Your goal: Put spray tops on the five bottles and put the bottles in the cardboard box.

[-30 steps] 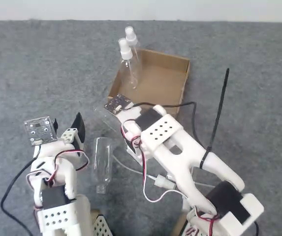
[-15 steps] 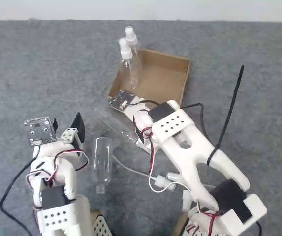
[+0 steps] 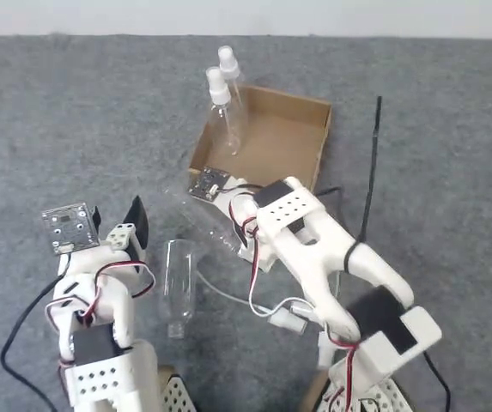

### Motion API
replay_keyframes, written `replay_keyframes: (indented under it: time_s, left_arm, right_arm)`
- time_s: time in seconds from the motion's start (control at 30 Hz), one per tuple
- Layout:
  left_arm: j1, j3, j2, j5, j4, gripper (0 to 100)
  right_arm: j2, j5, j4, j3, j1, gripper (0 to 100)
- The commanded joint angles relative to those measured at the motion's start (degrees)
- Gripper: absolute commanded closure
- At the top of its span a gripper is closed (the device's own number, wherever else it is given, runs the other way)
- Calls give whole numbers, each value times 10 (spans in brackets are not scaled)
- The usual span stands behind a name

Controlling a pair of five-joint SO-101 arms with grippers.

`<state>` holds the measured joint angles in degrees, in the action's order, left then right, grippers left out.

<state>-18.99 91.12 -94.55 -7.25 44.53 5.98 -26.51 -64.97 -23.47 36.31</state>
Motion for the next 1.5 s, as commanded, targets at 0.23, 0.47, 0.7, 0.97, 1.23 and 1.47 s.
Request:
replay_keyframes:
  time_s: [0.23,0.47,0.7,0.97,1.23,1.47]
  left_arm:
    - [-2,-11,-4,1,-17,772]
    - [-2,-11,-4,2,-17,772]
    - [-2,-11,-4,2,-17,772]
    - [-3,-10,-4,3,-17,772]
    - [-2,-10,-4,3,-17,772]
    - [-2,-10,-4,3,-17,772]
  right_arm:
    - [-57,-3,-4,9,-11,990]
    - [-160,123,-43,7,-10,991]
    - [-202,254,-44,6,-10,991]
    - [-225,376,-44,5,-36,991]
    - [-268,385,-73,5,-134,991]
    - [-313,477,-124,5,-204,991]
